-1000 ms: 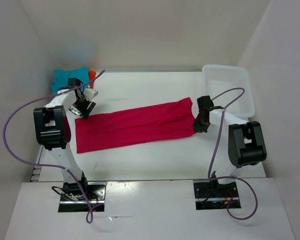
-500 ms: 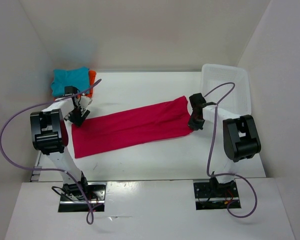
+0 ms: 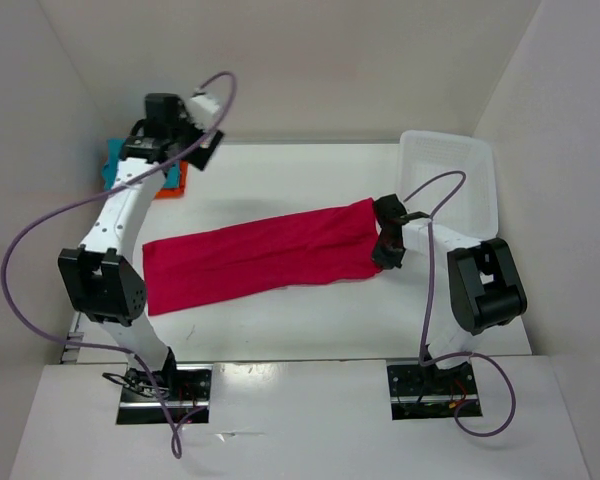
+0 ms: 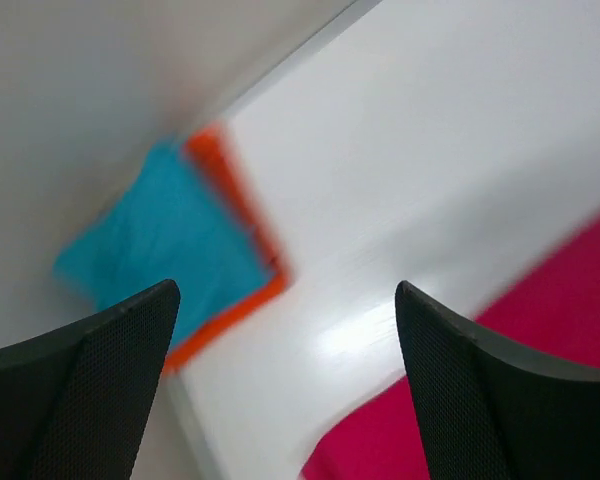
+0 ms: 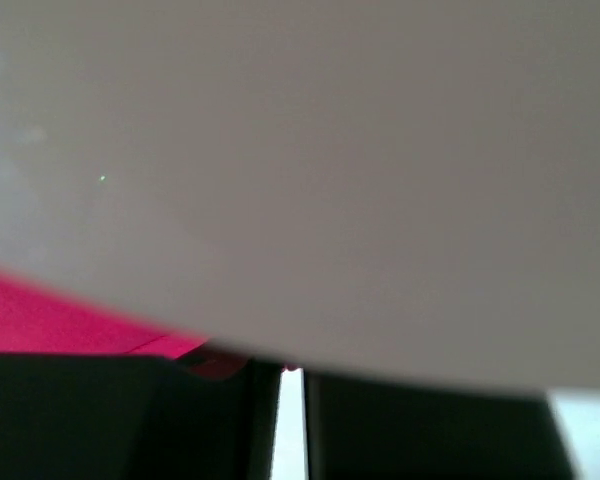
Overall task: Fold and stack the t-shirts
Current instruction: Fold the other side of the tshirt into a rectangle
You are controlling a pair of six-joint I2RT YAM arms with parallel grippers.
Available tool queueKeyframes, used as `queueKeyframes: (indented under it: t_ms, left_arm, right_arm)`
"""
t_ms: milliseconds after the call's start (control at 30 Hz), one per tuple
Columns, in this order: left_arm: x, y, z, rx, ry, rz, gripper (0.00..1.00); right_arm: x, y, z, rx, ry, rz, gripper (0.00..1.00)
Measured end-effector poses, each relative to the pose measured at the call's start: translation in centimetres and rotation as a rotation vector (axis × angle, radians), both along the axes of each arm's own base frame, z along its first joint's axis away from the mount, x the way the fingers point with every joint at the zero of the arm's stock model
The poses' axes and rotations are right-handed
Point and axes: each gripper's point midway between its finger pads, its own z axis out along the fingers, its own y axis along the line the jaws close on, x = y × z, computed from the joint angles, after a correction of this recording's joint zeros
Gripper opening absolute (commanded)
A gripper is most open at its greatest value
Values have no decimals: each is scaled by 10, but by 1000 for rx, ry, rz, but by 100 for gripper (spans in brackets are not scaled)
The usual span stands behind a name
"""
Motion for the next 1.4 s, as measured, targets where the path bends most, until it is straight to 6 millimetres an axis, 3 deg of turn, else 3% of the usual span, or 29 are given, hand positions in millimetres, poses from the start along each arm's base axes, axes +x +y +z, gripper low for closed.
queueKeyframes:
  t_ms: [33,100,167,200,267,367,467,600,867,1000,1200,1400]
  left_arm:
    - [0,-43,13,-24,-25,-123,94]
    - [-17,-138,15,-67,-19,-388,94]
    - [-49,-221,-17,-90,74,-610,94]
    - [-64,-252,-40,-87,134,-693,94]
    - [-92,-291,-91,-81,269,-793,94]
    - [-117,-305,-149,-74,441,-836,94]
    - [-122,-299,-172,-84,520,-808,93]
    - [-112,-302,-172,-126,526,-772,88]
    - [-84,-350,-175,-261,522,-767,78]
    - [-85,-369,-189,-273,545,-762,69]
    - [-87,-373,-208,-252,574,-720,60]
    - [-83,-369,-208,-276,581,-699,58]
  right_arm:
    - [0,0,0,-1,0,-1,27]
    - [0,-2,0,-14,1,-5,28]
    - [-3,-6,1,-33,11,-10,32]
    - [-5,-8,1,-44,20,-12,32]
    - [-7,-14,2,-58,33,-22,41]
    - [-8,-25,2,-74,47,-46,47]
    - [-9,-34,2,-84,56,-68,50]
    - [-10,-37,7,-92,52,-72,51]
    - [-8,-37,23,-80,3,-68,51]
    - [-8,-37,23,-80,5,-67,51]
    - [-8,-36,23,-77,6,-66,51]
    - [-8,-36,23,-77,6,-66,51]
